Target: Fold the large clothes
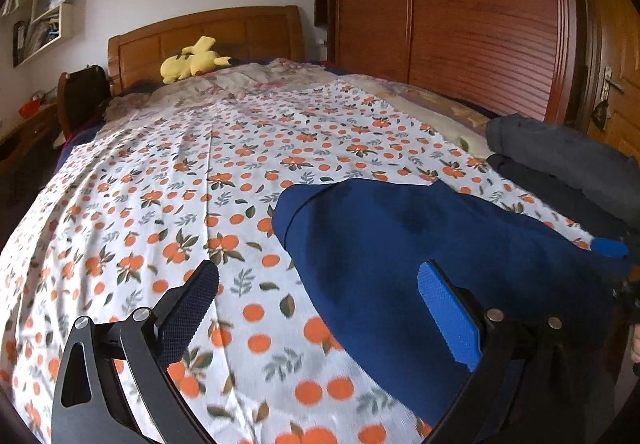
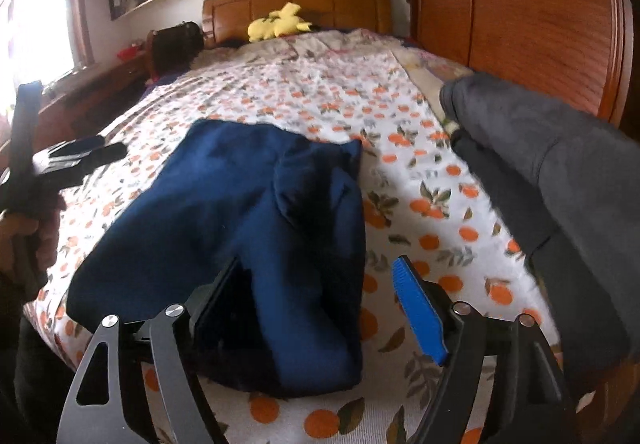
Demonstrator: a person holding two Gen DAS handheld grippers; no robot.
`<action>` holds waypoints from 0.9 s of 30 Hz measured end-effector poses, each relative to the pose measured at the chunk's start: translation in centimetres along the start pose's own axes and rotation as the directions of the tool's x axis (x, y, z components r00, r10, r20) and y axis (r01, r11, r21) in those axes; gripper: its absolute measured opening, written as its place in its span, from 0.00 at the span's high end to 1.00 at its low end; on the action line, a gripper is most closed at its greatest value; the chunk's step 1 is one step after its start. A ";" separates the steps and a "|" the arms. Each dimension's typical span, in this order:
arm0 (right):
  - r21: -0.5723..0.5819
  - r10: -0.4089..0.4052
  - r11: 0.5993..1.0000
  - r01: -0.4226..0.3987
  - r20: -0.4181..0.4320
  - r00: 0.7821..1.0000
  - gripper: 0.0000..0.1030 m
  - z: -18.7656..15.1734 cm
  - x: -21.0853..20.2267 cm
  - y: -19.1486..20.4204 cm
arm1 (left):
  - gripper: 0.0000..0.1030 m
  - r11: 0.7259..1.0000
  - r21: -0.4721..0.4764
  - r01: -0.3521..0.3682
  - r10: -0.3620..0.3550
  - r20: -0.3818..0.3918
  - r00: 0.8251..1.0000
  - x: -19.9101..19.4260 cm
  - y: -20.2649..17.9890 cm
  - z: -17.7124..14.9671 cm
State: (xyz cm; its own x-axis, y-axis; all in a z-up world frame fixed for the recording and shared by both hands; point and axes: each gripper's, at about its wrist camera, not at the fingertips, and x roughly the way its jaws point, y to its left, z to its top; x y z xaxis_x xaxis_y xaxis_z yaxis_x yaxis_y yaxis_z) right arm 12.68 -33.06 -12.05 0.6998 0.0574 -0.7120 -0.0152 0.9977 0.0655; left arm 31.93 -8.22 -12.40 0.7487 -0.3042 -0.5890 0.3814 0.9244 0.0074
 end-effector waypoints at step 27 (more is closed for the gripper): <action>0.090 0.154 0.985 -0.148 -0.071 0.985 0.73 -2.7 1.0 0.5 | 0.69 0.980 -0.143 0.140 -0.171 -0.237 0.956 14.8 3.8 1.8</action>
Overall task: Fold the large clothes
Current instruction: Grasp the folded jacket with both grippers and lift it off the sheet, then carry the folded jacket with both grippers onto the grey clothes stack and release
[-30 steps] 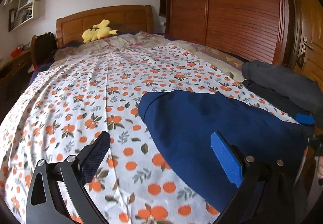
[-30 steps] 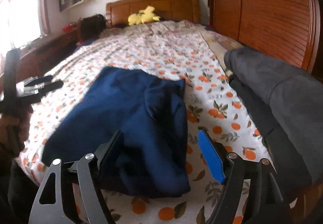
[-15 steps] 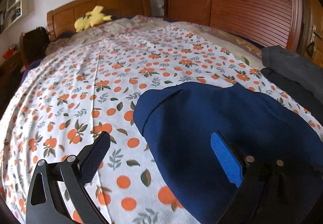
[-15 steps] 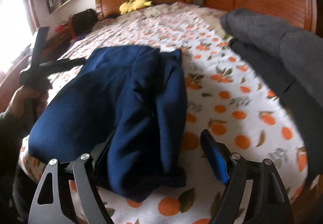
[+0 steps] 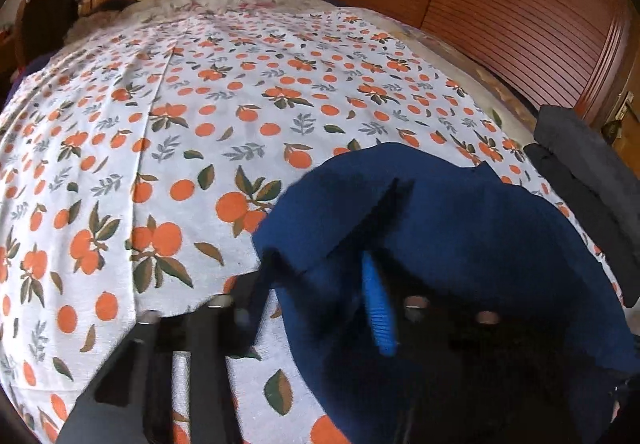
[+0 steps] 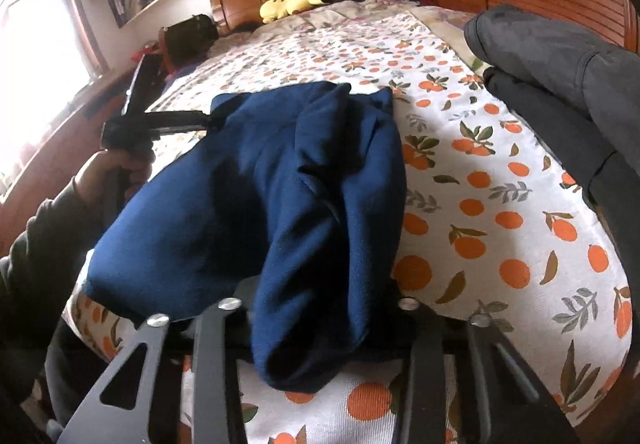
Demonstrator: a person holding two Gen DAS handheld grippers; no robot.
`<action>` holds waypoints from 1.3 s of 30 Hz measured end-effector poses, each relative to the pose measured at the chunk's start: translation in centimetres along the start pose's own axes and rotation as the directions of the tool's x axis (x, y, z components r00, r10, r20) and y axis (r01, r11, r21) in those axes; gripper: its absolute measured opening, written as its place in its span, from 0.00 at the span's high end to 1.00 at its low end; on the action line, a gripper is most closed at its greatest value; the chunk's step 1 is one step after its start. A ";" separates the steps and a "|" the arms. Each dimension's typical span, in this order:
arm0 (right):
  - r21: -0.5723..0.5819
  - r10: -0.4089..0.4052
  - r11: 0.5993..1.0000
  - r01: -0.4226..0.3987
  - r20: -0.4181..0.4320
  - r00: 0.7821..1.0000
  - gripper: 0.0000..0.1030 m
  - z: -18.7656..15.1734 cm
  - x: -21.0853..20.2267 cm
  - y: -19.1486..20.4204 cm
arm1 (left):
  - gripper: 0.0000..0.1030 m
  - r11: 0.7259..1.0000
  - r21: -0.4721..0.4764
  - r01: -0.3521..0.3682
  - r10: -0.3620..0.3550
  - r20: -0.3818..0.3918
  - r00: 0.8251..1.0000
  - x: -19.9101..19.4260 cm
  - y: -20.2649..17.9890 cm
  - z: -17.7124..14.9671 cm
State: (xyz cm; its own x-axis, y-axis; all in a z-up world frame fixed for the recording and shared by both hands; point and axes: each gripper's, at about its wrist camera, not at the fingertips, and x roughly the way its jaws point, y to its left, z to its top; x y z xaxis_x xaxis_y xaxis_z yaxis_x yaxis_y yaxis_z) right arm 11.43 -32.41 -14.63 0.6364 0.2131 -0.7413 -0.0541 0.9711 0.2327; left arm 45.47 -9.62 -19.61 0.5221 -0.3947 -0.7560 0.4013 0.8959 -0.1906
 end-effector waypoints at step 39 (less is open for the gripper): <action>-0.105 -0.211 0.957 0.272 0.393 0.895 0.88 16.7 -26.4 -13.6 | 0.94 0.968 0.250 -0.021 -0.099 0.461 0.882 -17.0 -32.3 18.6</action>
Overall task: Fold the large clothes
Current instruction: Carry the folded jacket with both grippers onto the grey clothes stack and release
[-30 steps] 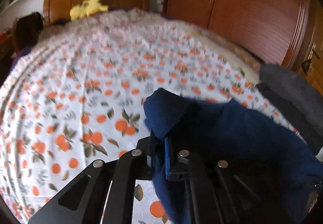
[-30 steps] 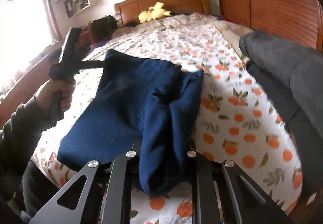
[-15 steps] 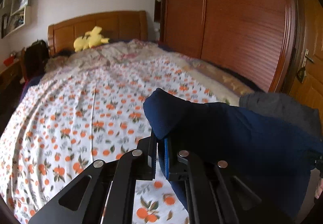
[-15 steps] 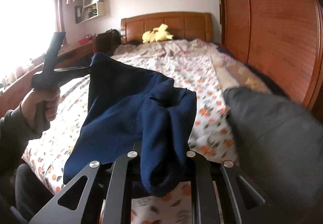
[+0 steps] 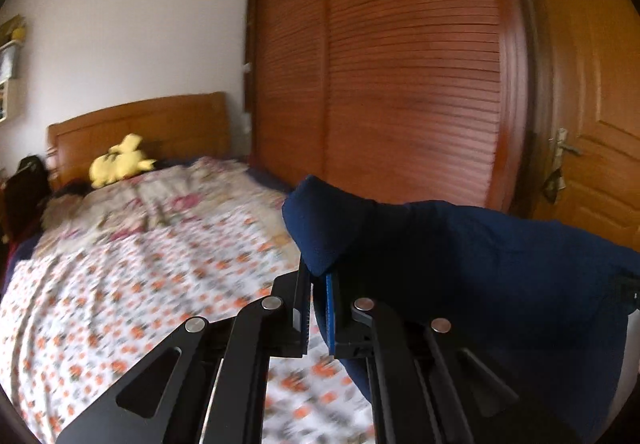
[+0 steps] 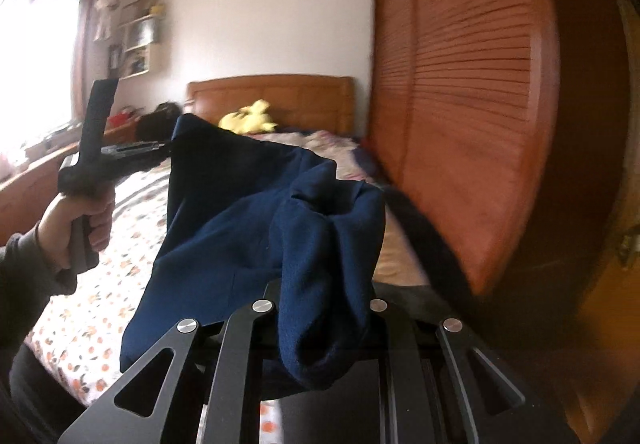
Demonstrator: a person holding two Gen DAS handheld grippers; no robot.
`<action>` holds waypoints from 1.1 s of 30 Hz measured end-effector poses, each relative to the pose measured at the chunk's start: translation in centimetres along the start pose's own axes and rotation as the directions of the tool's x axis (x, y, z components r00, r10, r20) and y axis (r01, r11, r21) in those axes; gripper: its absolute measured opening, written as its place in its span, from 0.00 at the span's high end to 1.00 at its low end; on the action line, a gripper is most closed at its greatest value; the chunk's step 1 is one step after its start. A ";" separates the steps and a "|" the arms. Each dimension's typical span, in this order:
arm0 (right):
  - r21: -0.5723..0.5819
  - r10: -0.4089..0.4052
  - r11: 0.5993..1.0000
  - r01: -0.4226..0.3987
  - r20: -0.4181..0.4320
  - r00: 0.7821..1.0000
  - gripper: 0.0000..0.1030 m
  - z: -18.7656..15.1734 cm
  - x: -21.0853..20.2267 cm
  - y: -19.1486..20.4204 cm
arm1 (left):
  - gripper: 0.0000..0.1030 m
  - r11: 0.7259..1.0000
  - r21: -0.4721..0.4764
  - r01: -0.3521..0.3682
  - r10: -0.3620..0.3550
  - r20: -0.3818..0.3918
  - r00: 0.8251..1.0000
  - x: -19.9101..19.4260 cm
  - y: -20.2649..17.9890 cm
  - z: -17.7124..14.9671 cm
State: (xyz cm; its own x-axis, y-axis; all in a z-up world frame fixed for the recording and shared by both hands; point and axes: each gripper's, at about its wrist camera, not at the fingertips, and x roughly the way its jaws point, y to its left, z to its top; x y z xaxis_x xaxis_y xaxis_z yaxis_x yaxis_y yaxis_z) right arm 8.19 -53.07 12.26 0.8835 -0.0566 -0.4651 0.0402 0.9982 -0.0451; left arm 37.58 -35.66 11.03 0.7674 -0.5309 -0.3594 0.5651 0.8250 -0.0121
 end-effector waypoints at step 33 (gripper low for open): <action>0.033 -0.211 0.976 0.213 -0.074 0.975 0.55 -5.4 1.0 -6.0 | 0.02 0.972 0.154 0.175 -0.162 -0.090 0.983 -3.1 -13.4 -12.3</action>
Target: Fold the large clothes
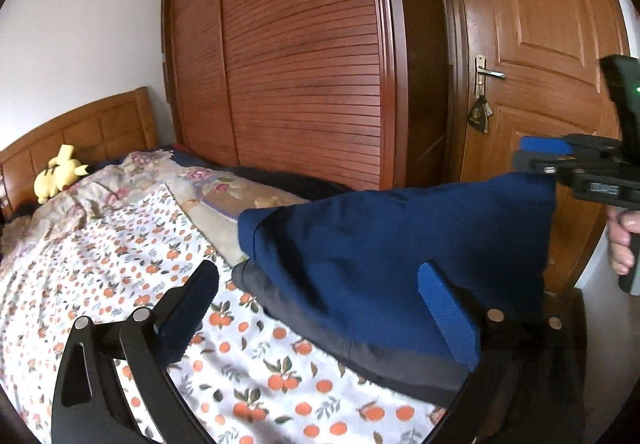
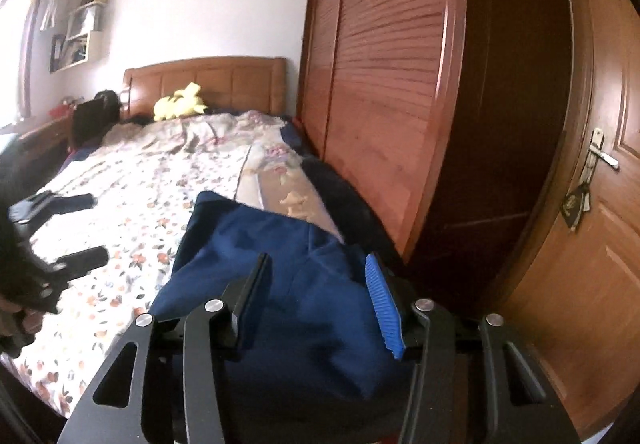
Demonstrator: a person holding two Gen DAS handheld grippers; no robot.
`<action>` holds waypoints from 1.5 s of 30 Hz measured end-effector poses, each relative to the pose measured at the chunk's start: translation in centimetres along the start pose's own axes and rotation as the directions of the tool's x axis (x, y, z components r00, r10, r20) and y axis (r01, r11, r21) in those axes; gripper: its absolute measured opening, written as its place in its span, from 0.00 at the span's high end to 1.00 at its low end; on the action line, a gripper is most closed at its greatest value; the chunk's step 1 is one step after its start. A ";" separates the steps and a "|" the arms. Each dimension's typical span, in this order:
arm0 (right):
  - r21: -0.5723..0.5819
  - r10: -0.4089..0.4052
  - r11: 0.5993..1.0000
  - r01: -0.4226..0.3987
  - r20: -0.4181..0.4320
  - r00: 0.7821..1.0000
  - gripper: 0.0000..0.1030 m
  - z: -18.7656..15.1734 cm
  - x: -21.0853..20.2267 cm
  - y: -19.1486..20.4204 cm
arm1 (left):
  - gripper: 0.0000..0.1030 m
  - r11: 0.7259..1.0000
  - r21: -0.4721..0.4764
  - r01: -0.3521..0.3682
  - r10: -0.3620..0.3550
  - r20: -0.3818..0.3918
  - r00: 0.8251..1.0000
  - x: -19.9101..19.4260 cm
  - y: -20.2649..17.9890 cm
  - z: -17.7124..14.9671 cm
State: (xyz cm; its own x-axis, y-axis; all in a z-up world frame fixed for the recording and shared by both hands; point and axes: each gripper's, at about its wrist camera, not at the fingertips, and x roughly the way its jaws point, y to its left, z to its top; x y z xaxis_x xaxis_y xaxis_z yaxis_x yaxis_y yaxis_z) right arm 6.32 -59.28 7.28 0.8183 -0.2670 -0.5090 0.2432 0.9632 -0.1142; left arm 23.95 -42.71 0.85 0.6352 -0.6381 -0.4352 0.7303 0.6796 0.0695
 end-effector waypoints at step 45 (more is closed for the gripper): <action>-0.011 0.213 0.977 -0.213 -0.009 0.977 0.07 -9.7 -5.0 25.4 | 0.02 0.903 -0.259 -0.342 0.294 -0.206 0.933 -25.6 11.4 -21.4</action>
State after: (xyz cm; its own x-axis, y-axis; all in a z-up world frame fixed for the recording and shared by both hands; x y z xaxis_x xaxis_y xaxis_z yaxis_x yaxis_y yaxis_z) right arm 3.37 -33.21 -1.34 0.8468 -0.0556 -0.5289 0.0578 0.9983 -0.0123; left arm 10.67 -10.84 -6.46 0.7556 -0.3209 -0.5711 0.3771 0.9259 -0.0213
